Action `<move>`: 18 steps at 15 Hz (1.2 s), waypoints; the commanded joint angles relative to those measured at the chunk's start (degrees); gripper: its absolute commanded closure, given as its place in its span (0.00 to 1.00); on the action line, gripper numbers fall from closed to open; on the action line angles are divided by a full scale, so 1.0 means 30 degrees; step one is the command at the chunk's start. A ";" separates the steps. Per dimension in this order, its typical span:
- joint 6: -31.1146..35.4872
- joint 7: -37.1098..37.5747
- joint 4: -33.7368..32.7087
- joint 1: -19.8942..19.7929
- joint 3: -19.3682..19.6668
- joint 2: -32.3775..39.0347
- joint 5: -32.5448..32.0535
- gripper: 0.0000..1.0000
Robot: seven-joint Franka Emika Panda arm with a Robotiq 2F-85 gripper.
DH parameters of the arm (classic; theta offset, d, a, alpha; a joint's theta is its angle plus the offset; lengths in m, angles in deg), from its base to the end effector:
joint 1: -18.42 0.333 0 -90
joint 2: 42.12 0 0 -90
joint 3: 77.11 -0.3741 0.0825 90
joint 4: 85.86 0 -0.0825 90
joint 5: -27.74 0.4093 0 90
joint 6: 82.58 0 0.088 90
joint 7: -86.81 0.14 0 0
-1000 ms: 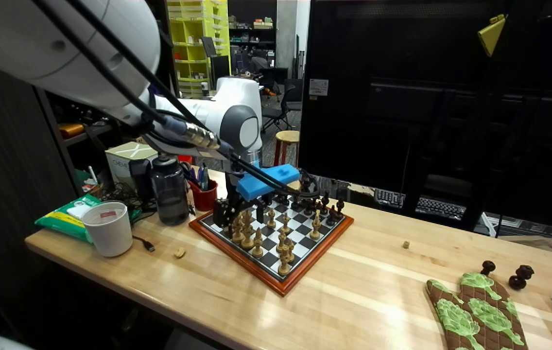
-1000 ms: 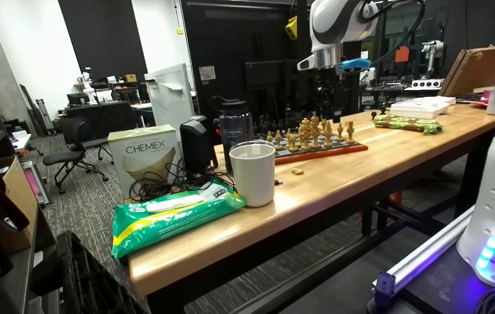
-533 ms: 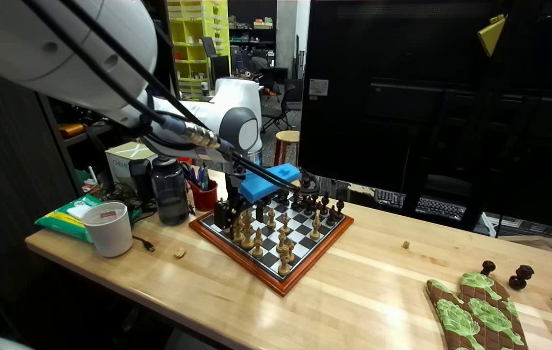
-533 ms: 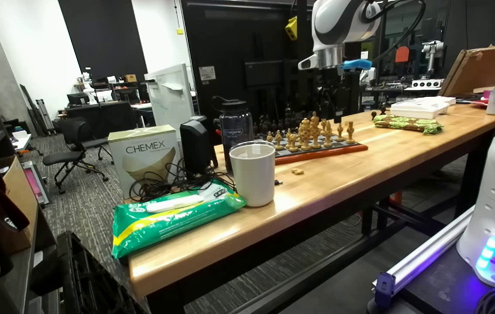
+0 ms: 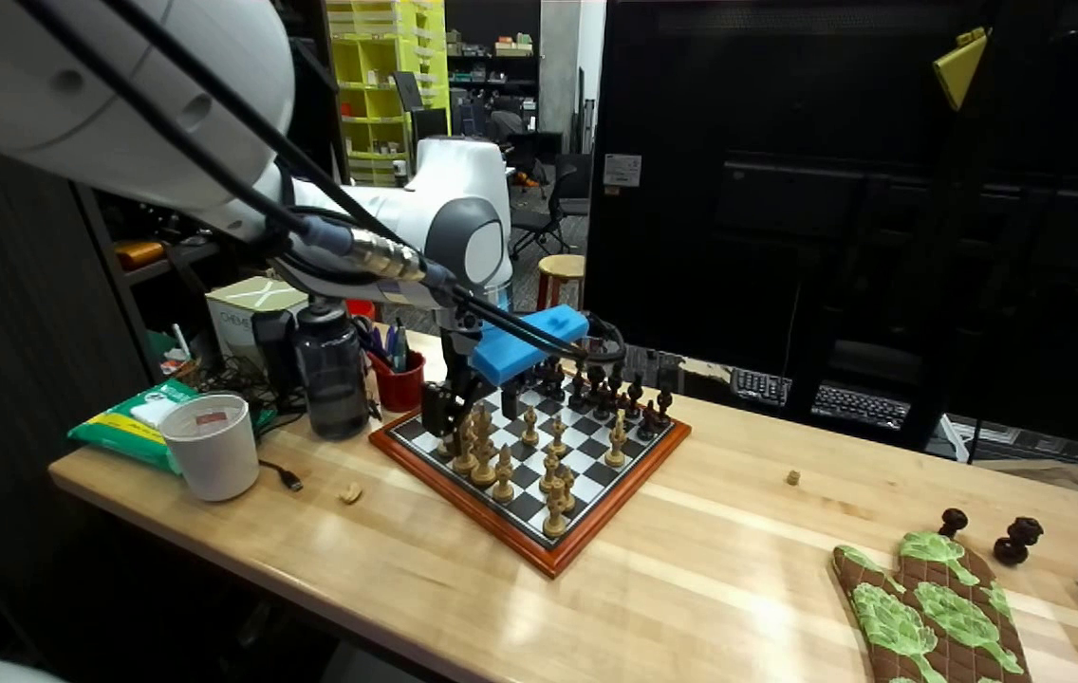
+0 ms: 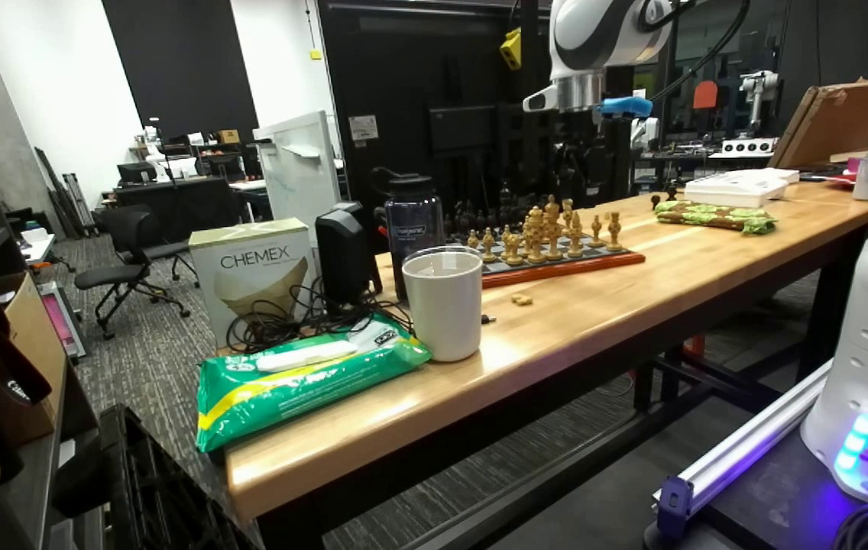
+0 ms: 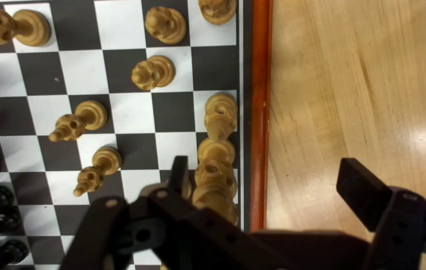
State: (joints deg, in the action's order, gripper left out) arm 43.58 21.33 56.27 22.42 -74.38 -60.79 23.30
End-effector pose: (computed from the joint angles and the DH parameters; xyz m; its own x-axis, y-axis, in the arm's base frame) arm 0.4400 0.0048 0.4212 0.3523 0.9355 -0.0258 0.9346 -0.3503 0.0623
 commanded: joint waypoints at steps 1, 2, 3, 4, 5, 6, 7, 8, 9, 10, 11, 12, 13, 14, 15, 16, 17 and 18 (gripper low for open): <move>0.0239 -0.0599 0.0138 0.0241 0.0133 -0.0723 0.0017 0.00; 0.0202 -0.0648 0.0067 0.0268 0.0131 -0.0722 0.0050 0.00; 0.0216 -0.0680 -0.0002 0.0290 0.0123 -0.0686 0.0064 0.00; 0.0175 -0.0727 -0.0091 0.0329 0.0105 -0.0645 0.0082 0.00; 0.0195 -0.0766 -0.0162 0.0367 0.0082 -0.0604 0.0072 0.00; 0.0174 -0.0784 -0.0237 0.0409 0.0058 -0.0561 0.0087 0.00; 0.0163 -0.0788 -0.0326 0.0466 0.0018 -0.0507 0.0100 0.00; 0.0182 -0.0819 -0.0386 0.0522 -0.0001 -0.0469 0.0099 0.00; 0.0156 -0.0817 -0.0496 0.0598 -0.0039 -0.0393 0.0112 0.00; 0.0158 -0.0829 -0.0608 0.0670 -0.0061 -0.0306 0.0134 0.00; 0.0132 -0.0841 -0.0705 0.0739 -0.0079 -0.0246 0.0164 0.00; 0.0136 -0.0832 -0.0787 0.0800 -0.0099 -0.0182 0.0181 0.00; 0.0143 -0.0828 -0.0887 0.0855 -0.0114 -0.0087 0.0207 0.00; 0.0131 -0.0836 -0.0998 0.0889 -0.0123 0.0018 0.0211 0.00; 0.0102 -0.0843 -0.1136 0.0907 -0.0107 0.0174 0.0235 0.00; 0.0077 -0.0856 -0.1242 0.0908 -0.0097 0.0286 0.0221 0.00; 0.0047 -0.0912 -0.1376 0.0894 -0.0071 0.0441 0.0215 0.00; -0.0020 -0.0919 -0.1569 0.0876 -0.0054 0.0661 0.0264 0.00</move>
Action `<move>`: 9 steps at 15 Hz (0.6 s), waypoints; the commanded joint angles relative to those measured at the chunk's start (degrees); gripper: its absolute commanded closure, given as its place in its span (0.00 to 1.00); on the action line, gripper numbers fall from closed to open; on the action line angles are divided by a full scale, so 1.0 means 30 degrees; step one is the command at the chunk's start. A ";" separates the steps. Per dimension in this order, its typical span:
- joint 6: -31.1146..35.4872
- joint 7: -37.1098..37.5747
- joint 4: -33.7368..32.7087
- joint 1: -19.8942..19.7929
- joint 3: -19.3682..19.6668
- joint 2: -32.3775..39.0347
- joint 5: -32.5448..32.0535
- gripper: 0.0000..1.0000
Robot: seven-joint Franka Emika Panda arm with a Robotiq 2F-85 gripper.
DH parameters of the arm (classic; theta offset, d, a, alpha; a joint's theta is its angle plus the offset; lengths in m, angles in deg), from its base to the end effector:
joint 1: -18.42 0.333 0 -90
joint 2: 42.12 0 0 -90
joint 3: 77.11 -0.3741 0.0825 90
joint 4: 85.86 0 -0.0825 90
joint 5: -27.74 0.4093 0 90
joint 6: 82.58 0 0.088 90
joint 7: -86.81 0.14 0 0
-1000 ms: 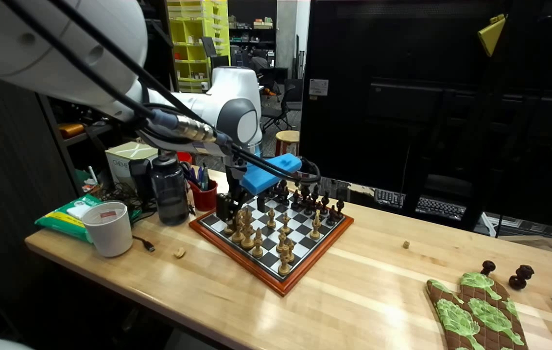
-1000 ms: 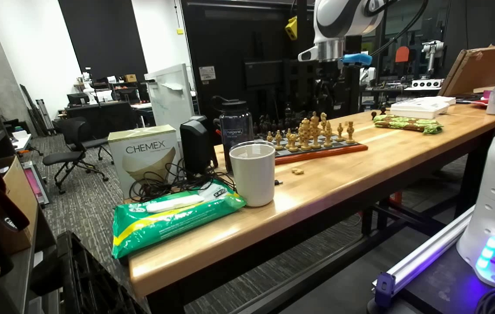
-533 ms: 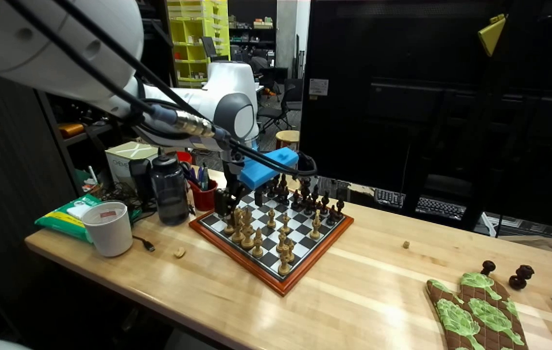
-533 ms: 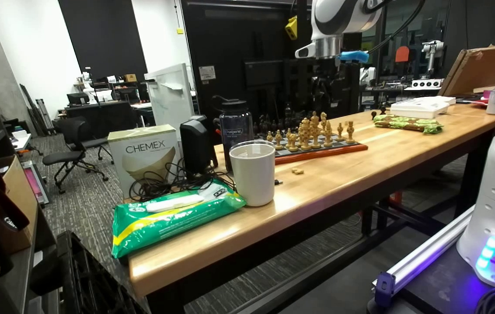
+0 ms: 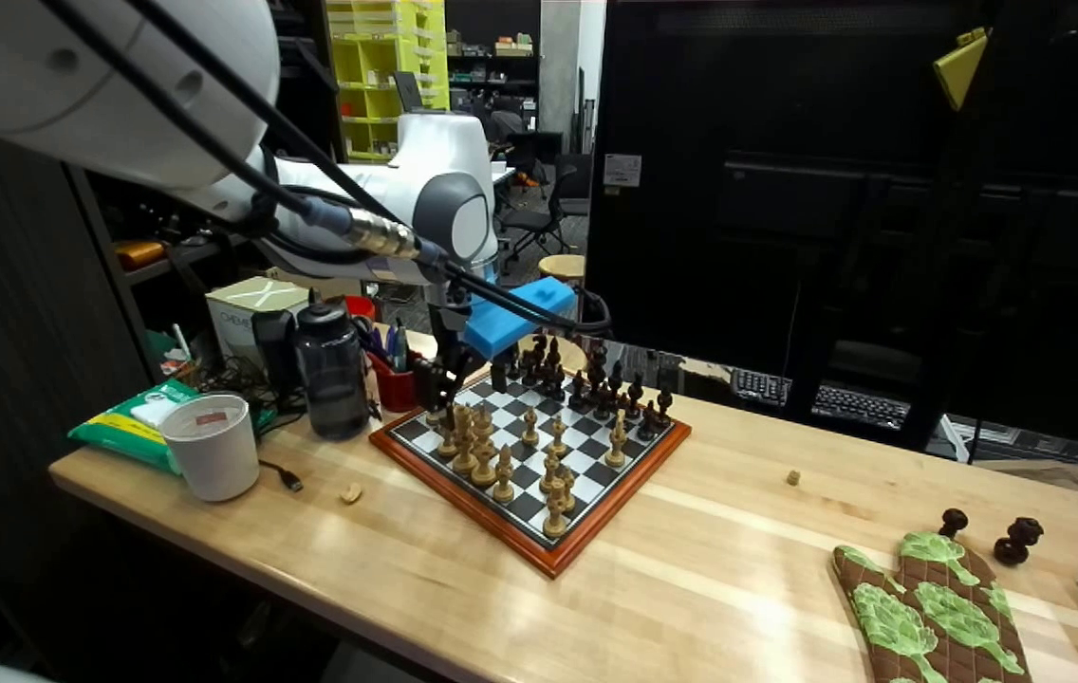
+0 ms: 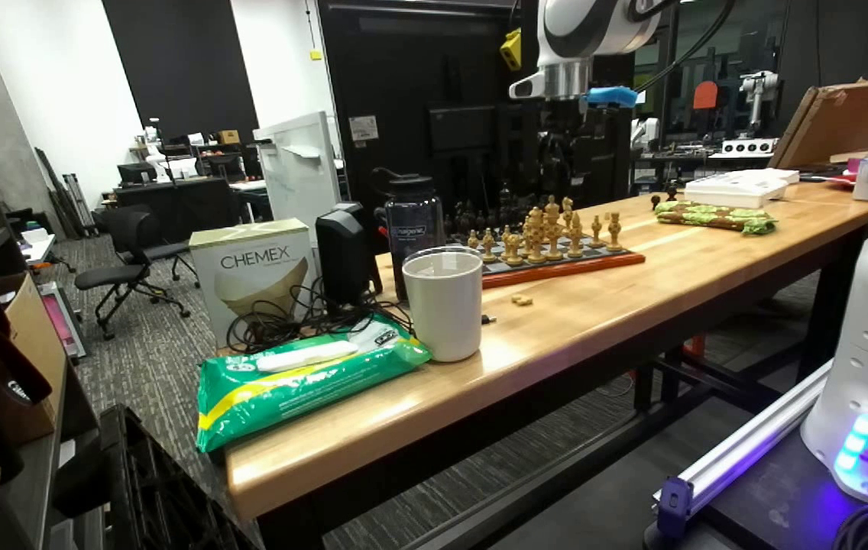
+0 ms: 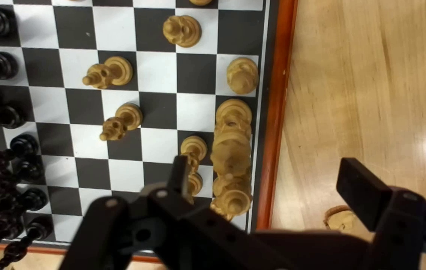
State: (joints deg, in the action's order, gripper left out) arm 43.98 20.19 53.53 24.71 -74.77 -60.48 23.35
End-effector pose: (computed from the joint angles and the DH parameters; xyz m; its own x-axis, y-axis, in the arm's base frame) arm 0.4542 0.0263 0.4428 0.2913 0.9566 -0.0106 0.9513 -0.2885 0.1083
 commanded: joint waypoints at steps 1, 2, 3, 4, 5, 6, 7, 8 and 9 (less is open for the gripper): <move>-0.0192 -0.0534 -0.0792 0.0091 0.0066 0.0730 0.0241 0.00; -0.0213 -0.0509 -0.0965 0.0068 0.0047 0.0980 0.0240 0.00; -0.0248 -0.0514 -0.1106 0.0042 0.0024 0.1183 0.0211 0.00; -0.0280 -0.0483 -0.1268 0.0023 -0.0006 0.1419 0.0218 0.00; -0.0324 -0.0491 -0.1396 0.0004 -0.0027 0.1583 0.0230 0.00; -0.0310 -0.0472 -0.1520 -0.0027 -0.0055 0.1778 0.0208 0.00; -0.0324 -0.0450 -0.1632 -0.0056 -0.0081 0.1939 0.0195 0.00; -0.0342 -0.0466 -0.1747 -0.0084 -0.0089 0.2089 0.0211 0.00; -0.0376 -0.0483 -0.1869 -0.0106 -0.0093 0.2244 0.0250 0.00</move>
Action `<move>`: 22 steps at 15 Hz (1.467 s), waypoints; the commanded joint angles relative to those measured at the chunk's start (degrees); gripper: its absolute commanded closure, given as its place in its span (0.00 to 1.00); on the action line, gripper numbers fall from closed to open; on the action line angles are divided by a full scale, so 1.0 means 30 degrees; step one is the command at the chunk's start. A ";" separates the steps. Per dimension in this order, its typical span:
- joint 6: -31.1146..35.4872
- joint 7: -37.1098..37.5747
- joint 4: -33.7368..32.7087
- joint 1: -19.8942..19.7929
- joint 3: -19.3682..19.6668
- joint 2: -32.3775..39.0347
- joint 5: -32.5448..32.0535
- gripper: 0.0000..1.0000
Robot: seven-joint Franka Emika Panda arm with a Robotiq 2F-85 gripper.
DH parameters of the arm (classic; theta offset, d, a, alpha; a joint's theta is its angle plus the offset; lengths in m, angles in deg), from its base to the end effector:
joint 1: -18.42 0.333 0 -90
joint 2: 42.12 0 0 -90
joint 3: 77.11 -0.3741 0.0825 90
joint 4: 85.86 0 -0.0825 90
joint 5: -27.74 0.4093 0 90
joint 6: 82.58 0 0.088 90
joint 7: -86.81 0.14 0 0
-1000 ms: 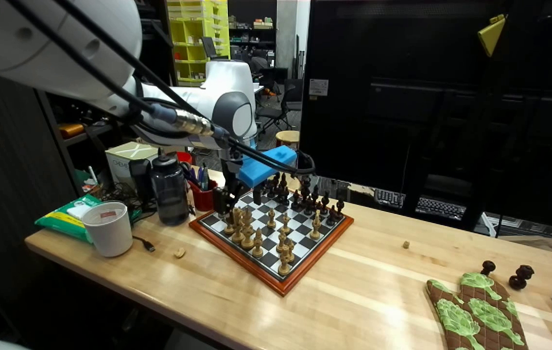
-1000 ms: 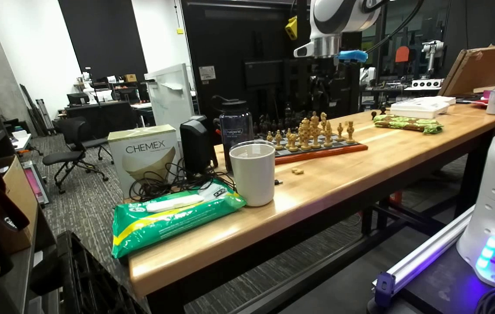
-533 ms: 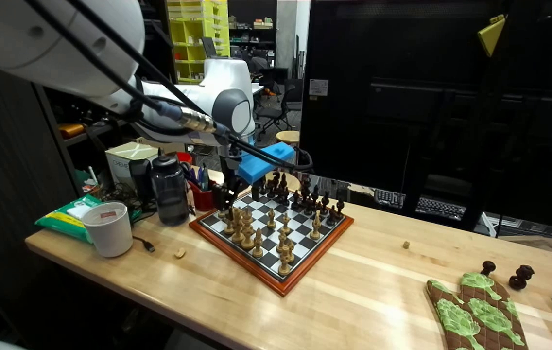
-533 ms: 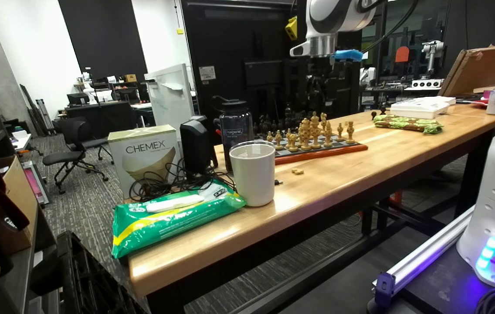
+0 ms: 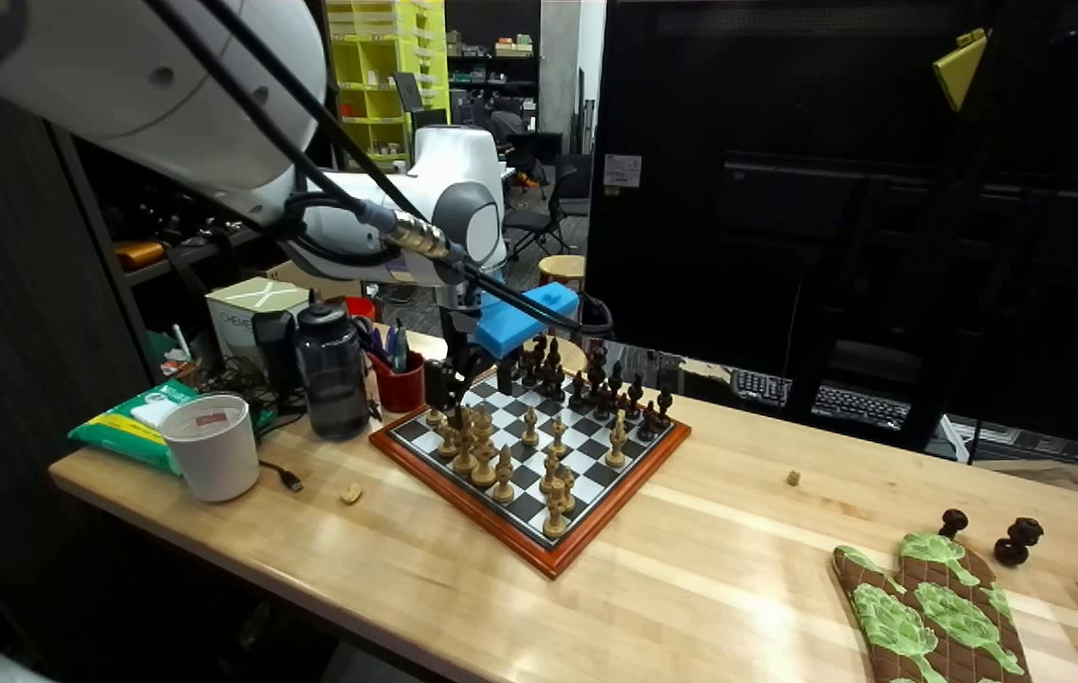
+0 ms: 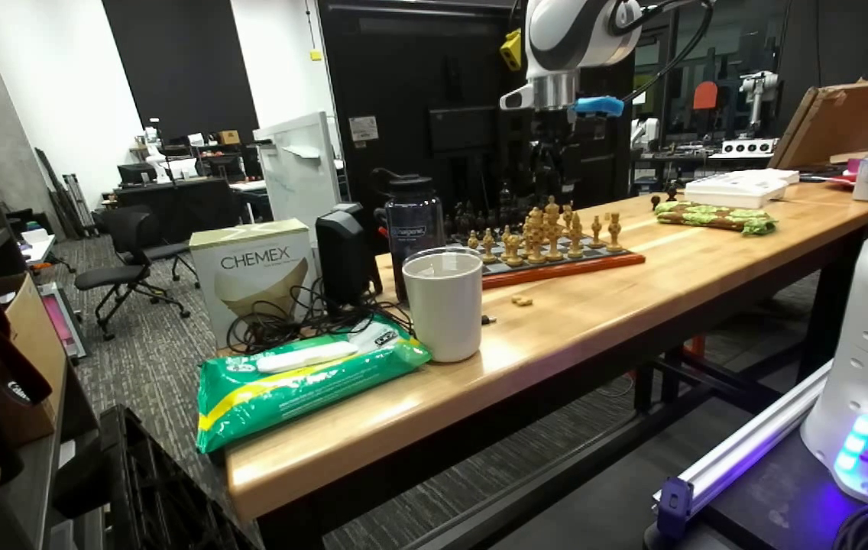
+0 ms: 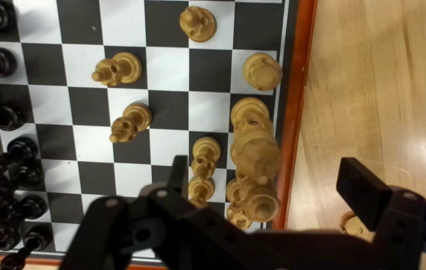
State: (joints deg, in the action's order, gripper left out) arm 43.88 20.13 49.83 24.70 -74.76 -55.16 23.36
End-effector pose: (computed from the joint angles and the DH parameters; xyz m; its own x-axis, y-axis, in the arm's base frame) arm 0.4815 0.0281 0.4309 0.2909 0.9564 -0.0248 0.9541 -0.2881 0.0817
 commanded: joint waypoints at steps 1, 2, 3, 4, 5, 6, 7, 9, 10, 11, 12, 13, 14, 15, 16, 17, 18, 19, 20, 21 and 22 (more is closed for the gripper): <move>-0.0359 -0.0483 -0.0725 -0.0130 -0.0100 0.0586 0.0251 0.00; -0.0390 -0.0476 -0.0813 -0.0153 -0.0113 0.0680 0.0244 0.00; -0.0420 -0.0490 -0.0915 -0.0176 -0.0121 0.0787 0.0253 0.00; -0.0432 -0.0512 -0.1000 -0.0199 -0.0124 0.0871 0.0255 0.08; -0.0488 -0.0512 -0.1080 -0.0216 -0.0134 0.0923 0.0258 0.19; -0.0508 -0.0495 -0.1136 -0.0236 -0.0141 0.0974 0.0262 0.20; -0.0538 -0.0486 -0.1181 -0.0253 -0.0148 0.0997 0.0249 0.20; -0.0617 -0.0509 -0.1273 -0.0278 -0.0133 0.1077 0.0314 0.19; -0.0655 -0.0517 -0.1314 -0.0289 -0.0131 0.1112 0.0329 0.18; -0.0671 -0.0547 -0.1346 -0.0305 -0.0117 0.1151 0.0355 0.20; -0.0693 -0.0567 -0.1373 -0.0319 -0.0106 0.1181 0.0397 0.22; -0.0705 -0.0596 -0.1377 -0.0340 -0.0093 0.1192 0.0435 0.22; -0.0713 -0.0609 -0.1384 -0.0364 -0.0087 0.1207 0.0466 0.23; -0.0725 -0.0618 -0.1385 -0.0380 -0.0087 0.1222 0.0510 0.23; -0.0719 -0.0638 -0.1374 -0.0389 -0.0079 0.1241 0.0563 0.22; -0.0720 -0.0638 -0.1357 -0.0402 -0.0077 0.1262 0.0604 0.21; -0.0718 -0.0638 -0.1346 -0.0423 -0.0072 0.1292 0.0645 0.22; -0.0745 -0.0643 -0.1349 -0.0448 -0.0064 0.1317 0.0704 0.20; -0.0750 -0.0649 -0.1338 -0.0472 -0.0058 0.1340 0.0751 0.21; -0.0757 -0.0650 -0.1326 -0.0487 -0.0055 0.1349 0.0759 0.20; -0.0788 -0.0646 -0.1322 -0.0499 -0.0050 0.1360 0.0761 0.22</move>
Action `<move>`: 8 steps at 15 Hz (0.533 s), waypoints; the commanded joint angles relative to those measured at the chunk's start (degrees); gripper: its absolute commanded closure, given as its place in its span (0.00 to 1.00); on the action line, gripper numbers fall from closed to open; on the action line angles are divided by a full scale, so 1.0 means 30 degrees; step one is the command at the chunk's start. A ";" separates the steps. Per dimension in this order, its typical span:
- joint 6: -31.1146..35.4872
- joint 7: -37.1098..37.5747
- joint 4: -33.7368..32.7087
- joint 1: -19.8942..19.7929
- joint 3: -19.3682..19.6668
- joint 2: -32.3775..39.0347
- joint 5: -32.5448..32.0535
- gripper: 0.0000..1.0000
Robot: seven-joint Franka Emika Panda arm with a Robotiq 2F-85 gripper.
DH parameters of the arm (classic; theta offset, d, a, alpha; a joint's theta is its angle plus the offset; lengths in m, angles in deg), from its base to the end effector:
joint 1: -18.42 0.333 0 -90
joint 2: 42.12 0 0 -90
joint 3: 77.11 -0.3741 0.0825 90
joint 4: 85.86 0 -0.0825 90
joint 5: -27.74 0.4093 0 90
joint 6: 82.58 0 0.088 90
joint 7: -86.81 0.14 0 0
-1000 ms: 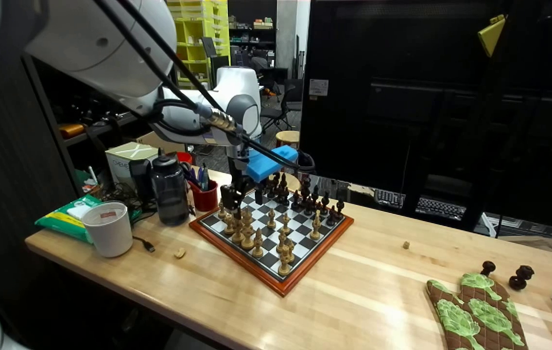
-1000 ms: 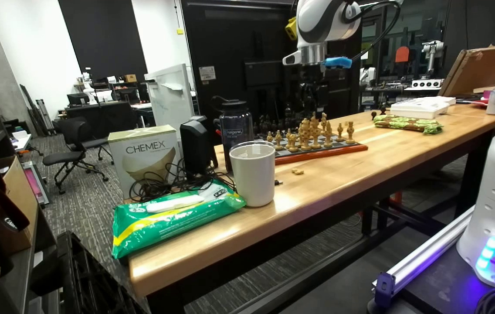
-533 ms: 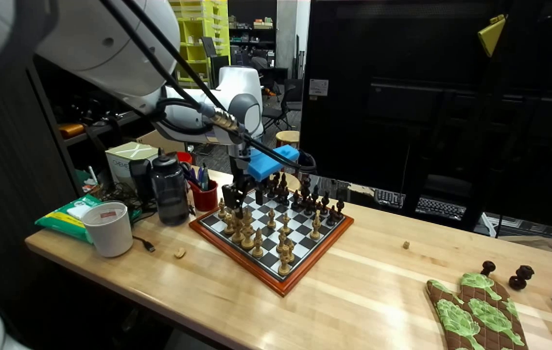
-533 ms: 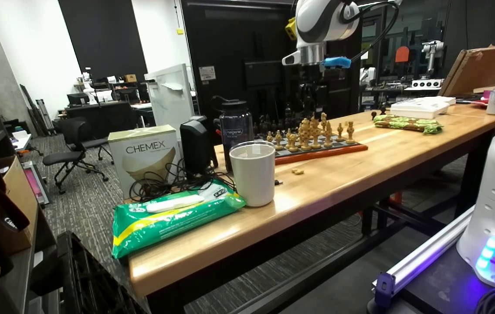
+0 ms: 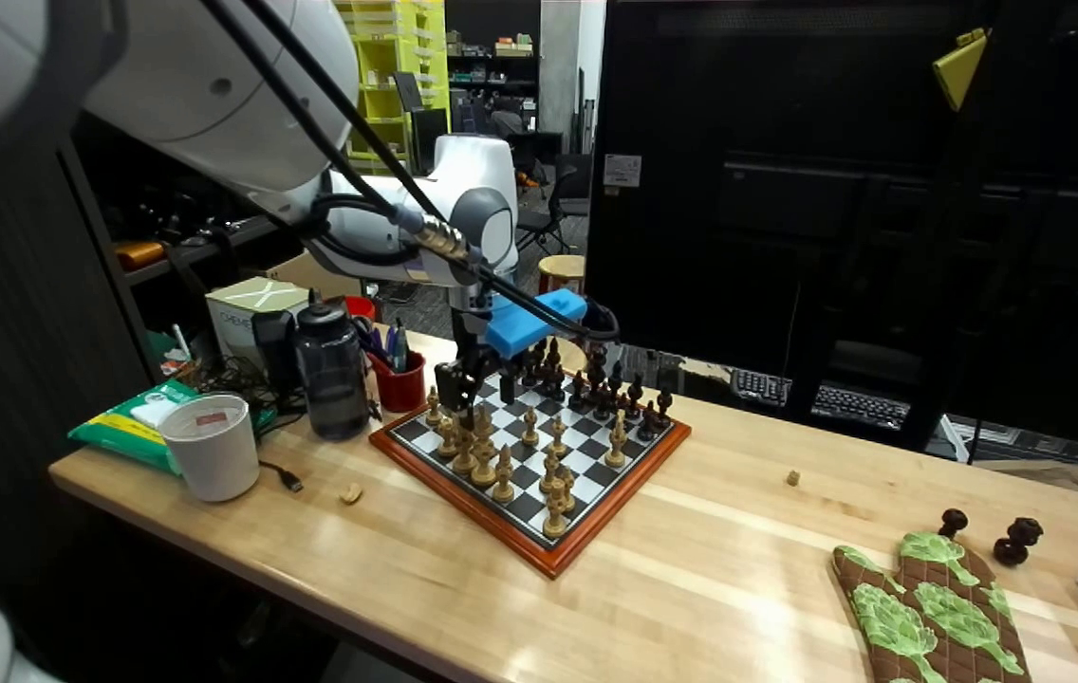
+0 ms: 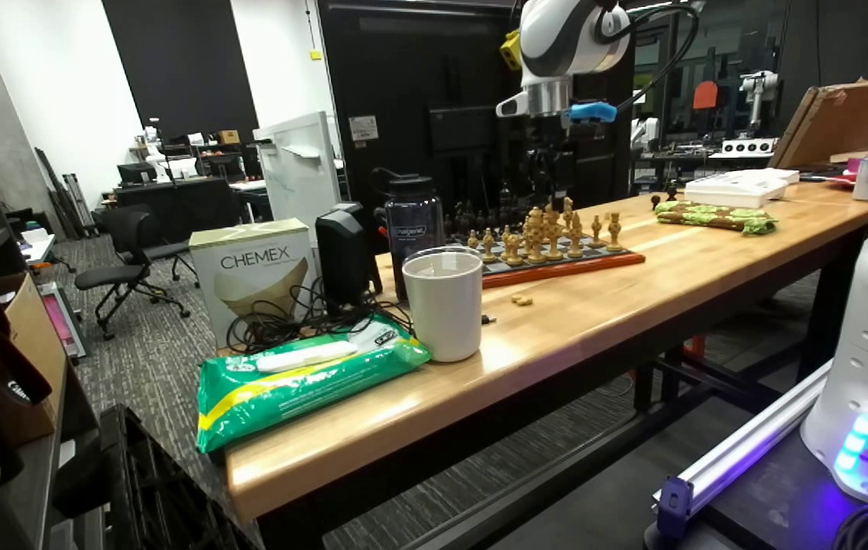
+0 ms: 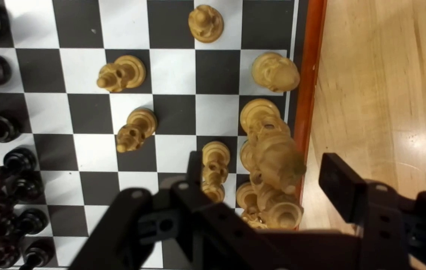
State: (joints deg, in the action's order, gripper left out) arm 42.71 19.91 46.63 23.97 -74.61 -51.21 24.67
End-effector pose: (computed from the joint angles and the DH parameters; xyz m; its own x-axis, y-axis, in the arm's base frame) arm 0.5016 0.0230 0.4220 0.3143 0.9491 -0.0221 0.9487 -0.3131 0.0446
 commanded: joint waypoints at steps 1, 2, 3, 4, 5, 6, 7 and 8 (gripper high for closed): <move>-0.0455 -0.0560 -0.0273 -0.0276 -0.0093 0.0060 0.0347 0.21; -0.0509 -0.0546 -0.0287 -0.0295 -0.0092 0.0079 0.0361 0.23; -0.0547 -0.0539 -0.0285 -0.0310 -0.0091 0.0092 0.0360 0.23; -0.0596 -0.0539 -0.0289 -0.0322 -0.0087 0.0103 0.0371 0.24; -0.0641 -0.0545 -0.0298 -0.0344 -0.0081 0.0120 0.0378 0.26; -0.0675 -0.0556 -0.0304 -0.0369 -0.0077 0.0131 0.0379 0.32; -0.0707 -0.0561 -0.0315 -0.0380 -0.0077 0.0145 0.0393 0.38; -0.0738 -0.0572 -0.0326 -0.0389 -0.0075 0.0169 0.0400 0.43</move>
State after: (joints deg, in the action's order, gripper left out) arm 41.82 19.90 46.63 23.49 -74.59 -50.95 24.76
